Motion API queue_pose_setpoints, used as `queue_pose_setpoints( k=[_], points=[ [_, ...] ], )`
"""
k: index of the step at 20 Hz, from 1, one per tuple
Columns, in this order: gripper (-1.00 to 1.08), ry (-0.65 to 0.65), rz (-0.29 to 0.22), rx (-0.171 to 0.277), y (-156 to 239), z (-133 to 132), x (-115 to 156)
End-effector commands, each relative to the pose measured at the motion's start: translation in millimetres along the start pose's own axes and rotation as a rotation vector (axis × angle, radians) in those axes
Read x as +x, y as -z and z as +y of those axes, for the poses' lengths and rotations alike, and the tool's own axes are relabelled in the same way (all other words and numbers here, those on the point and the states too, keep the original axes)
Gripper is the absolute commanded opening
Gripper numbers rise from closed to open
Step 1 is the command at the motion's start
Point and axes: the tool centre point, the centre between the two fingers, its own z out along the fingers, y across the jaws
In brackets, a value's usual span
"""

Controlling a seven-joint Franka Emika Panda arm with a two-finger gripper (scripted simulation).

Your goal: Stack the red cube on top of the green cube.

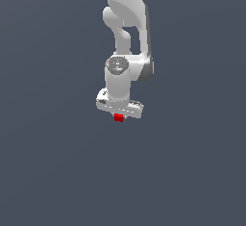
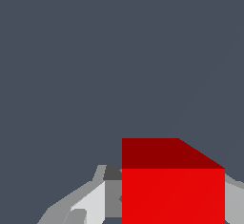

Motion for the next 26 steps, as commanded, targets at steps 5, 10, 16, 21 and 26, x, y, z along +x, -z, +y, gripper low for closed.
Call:
queue_pose_setpoints(
  k=[5, 10, 16, 21, 26],
  points=[
    [-1.0, 0.001, 0.0, 0.0, -16, -33, -49],
    [-1.0, 0.002, 0.0, 0.0, -27, -54, -79],
    [-1.0, 0.002, 0.0, 0.0, -35, -70, -101],
    [1.0, 0.002, 0.0, 0.0, -36, -72, -103],
    [1.0, 0.002, 0.0, 0.0, -36, -72, -103]
  ],
)
